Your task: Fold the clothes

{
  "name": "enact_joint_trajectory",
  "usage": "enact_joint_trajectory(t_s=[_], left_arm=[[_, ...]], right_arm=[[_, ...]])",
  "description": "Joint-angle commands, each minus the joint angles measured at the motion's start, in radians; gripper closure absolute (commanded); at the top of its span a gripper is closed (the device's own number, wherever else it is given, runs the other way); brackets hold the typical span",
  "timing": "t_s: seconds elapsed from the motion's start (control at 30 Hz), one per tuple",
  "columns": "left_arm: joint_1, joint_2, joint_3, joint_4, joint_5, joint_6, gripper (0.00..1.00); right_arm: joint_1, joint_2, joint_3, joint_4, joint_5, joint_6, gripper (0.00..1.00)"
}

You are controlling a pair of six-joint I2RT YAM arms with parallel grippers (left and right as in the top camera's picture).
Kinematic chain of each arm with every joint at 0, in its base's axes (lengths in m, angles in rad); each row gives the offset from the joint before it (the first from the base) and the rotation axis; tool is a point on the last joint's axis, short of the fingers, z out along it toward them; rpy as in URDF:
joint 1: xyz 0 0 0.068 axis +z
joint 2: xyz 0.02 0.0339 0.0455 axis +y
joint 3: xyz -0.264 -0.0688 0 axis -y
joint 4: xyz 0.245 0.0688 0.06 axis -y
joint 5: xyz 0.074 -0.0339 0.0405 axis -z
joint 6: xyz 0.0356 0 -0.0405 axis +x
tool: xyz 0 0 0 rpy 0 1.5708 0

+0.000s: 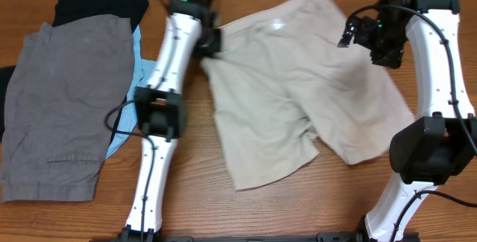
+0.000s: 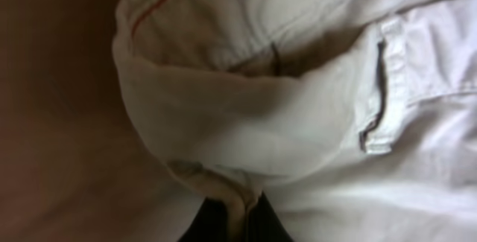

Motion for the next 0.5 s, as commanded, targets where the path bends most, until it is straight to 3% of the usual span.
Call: enact_joint_trajectory(t_s=[0.0,0.17,0.27,0.37,0.47], left_arm=[[0.074,-0.113,0.037,-0.143,-0.042,-0.024,0.96],[0.097,-0.156,0.015,-0.141,0.072,0.018,0.96],[0.096,-0.161,0.015,-0.141,0.053,0.030,0.89],[0.095,-0.161,0.015,-0.141,0.050,0.079,0.43],[0.095,-0.169,0.015,-0.141,0.034,0.089,0.14]], right_arm=[[0.063,-0.016,-0.011,0.003,0.002,0.039,0.00],[0.152,-0.018,-0.018,0.010,0.059,0.111,0.00],[0.189,-0.018,-0.018,-0.005,0.069,0.134,0.00],[0.207,-0.018,-0.018,-0.029,0.070,0.142,0.00],[0.213,-0.018,-0.019,-0.037,0.069,0.142,0.00]])
